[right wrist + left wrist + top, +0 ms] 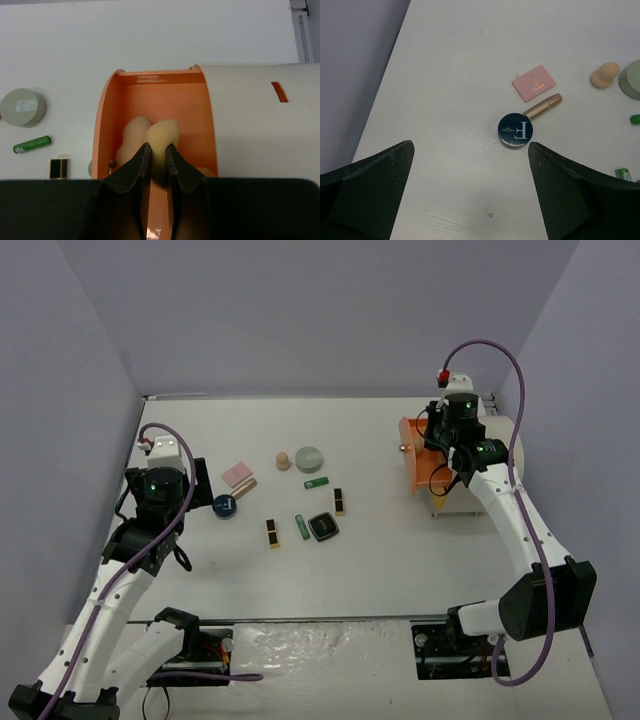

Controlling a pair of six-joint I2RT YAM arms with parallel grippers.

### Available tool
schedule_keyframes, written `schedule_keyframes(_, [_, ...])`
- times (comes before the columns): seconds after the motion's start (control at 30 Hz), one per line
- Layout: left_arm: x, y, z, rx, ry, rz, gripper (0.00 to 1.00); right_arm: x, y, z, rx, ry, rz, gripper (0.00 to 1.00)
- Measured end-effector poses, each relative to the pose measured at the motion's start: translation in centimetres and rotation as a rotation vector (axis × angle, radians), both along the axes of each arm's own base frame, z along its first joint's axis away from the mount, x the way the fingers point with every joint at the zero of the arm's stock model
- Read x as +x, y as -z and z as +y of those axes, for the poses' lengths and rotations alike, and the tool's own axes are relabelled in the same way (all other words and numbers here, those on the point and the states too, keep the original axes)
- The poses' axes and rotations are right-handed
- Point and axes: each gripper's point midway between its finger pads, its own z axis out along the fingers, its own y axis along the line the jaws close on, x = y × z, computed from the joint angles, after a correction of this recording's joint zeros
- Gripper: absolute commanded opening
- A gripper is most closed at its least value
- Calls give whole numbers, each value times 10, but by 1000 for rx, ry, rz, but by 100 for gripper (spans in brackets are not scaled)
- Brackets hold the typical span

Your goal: Organize the makeup

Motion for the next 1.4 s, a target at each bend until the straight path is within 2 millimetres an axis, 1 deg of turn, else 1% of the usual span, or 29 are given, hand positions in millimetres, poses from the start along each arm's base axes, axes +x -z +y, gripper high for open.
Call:
schedule_keyframes(0.1, [0, 0, -1, -2, 4, 1, 97, 2, 6, 0, -12, -8, 16, 24])
schedule_keyframes(0.27, [0, 0, -1, -4, 7, 1, 97, 4, 7, 0, -24, -13, 16, 31])
schedule_keyframes(0.3, [0, 0, -1, -4, 8, 1, 97, 4, 6, 0, -24, -13, 16, 32])
schedule_keyframes(0.43, [0, 0, -2, -5, 10, 2, 97, 5, 7, -1, -28, -12, 17, 41])
schedule_keyframes(0.6, [0, 0, -2, -5, 11, 2, 97, 5, 5, -1, -28, -11, 13, 43])
schedule_keyframes(0.87, [0, 0, -2, -7, 12, 2, 97, 10, -10, 2, -17, -19, -21, 44])
schedule_keyframes(1.0, [0, 0, -2, -7, 12, 2, 97, 12, -19, 3, -12, -22, -42, 51])
schedule_keyframes(1.3, [0, 0, -2, -7, 13, 2, 97, 13, -21, 6, -3, -35, -47, 52])
schedule_keyframes(1.4, [0, 0, -2, -7, 13, 2, 97, 13, -29, 14, 13, -66, -60, 57])
